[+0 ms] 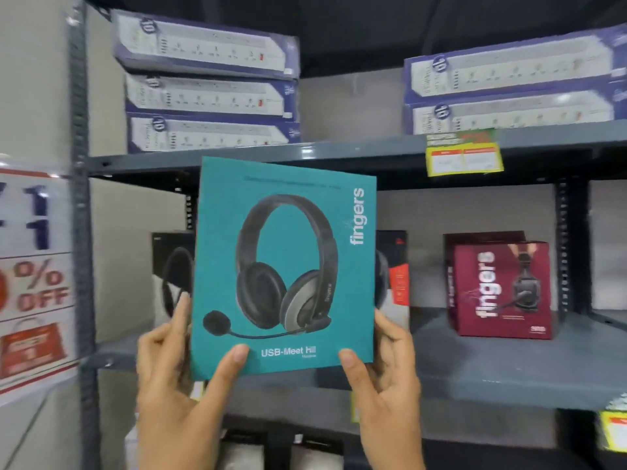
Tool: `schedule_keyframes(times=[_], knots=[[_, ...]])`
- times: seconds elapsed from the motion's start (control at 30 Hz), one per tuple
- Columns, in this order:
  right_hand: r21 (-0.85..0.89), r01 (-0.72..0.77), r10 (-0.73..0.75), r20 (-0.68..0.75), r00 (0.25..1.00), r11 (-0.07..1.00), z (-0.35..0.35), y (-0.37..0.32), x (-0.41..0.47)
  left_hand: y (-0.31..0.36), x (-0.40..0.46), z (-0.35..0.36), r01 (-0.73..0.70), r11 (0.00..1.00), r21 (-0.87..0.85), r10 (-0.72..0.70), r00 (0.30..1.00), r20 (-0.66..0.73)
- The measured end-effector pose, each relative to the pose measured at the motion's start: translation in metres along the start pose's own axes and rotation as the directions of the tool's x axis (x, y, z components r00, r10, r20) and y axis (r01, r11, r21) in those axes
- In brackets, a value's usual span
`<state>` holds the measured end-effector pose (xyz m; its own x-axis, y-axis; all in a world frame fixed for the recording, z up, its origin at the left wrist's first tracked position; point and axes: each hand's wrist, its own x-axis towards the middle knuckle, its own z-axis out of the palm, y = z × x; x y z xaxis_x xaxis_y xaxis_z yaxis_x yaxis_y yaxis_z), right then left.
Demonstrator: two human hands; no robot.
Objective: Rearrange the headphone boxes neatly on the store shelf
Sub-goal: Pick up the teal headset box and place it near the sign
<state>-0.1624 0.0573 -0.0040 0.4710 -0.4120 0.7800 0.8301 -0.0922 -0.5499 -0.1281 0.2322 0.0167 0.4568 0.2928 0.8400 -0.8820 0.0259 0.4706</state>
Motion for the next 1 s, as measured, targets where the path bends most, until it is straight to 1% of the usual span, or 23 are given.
schedule_keyframes(times=[0.1,0.17,0.23,0.3,0.4,0.47,0.57,0.63,0.7,0.8,0.87,0.93,1.0], knots=[[0.062,-0.104,0.093,0.166,0.982,0.993,0.057,0.026,0.0,-0.012,0.018,-0.054,-0.05,0.987,0.155,0.06,0.997,-0.058],[0.065,-0.171,0.146,0.279,0.949,0.983,0.097,0.046,0.007,-0.026,0.033,-0.087,-0.045,0.979,0.197,0.064,0.994,-0.089],[0.035,-0.254,0.216,0.42,0.882,0.967,0.138,0.068,0.017,-0.043,0.048,-0.118,0.045,0.988,0.145,-0.028,0.993,-0.114],[-0.017,-0.311,0.274,0.518,0.81,0.95,0.173,0.091,0.028,-0.062,0.062,-0.142,0.079,0.969,0.236,-0.056,0.993,-0.102],[-0.107,-0.347,0.34,0.592,0.731,0.932,0.221,0.131,0.044,-0.09,0.08,-0.176,0.107,0.885,0.453,-0.052,0.99,-0.132],[-0.168,-0.388,0.402,0.629,0.665,0.906,0.244,0.153,0.053,-0.105,0.087,-0.19,0.121,0.833,0.539,-0.034,0.985,-0.169],[-0.229,-0.44,0.458,0.71,0.535,0.869,0.272,0.186,0.061,-0.121,0.091,-0.201,0.142,0.73,0.669,-0.016,0.982,-0.191],[-0.261,-0.44,0.472,0.735,0.486,0.859,0.283,0.203,0.062,-0.129,0.092,-0.203,0.159,0.674,0.721,-0.013,0.979,-0.203],[-0.28,-0.435,0.482,0.736,0.475,0.856,0.289,0.22,0.062,-0.139,0.094,-0.204,0.139,0.65,0.747,-0.005,0.984,-0.179],[-0.252,-0.478,0.489,0.731,0.476,0.842,0.292,0.236,0.066,-0.155,0.101,-0.202,0.086,0.638,0.766,0.001,0.994,-0.112],[-0.229,-0.501,0.494,0.713,0.497,0.834,0.292,0.244,0.069,-0.166,0.108,-0.2,0.057,0.633,0.772,0.009,0.997,-0.081],[-0.225,-0.516,0.512,0.683,0.522,0.827,0.286,0.249,0.074,-0.178,0.115,-0.197,0.03,0.648,0.761,0.007,0.999,-0.046],[-0.273,-0.487,0.535,0.636,0.556,0.83,0.275,0.252,0.079,-0.189,0.121,-0.192,0.021,0.67,0.743,-0.018,1.0,-0.012]])
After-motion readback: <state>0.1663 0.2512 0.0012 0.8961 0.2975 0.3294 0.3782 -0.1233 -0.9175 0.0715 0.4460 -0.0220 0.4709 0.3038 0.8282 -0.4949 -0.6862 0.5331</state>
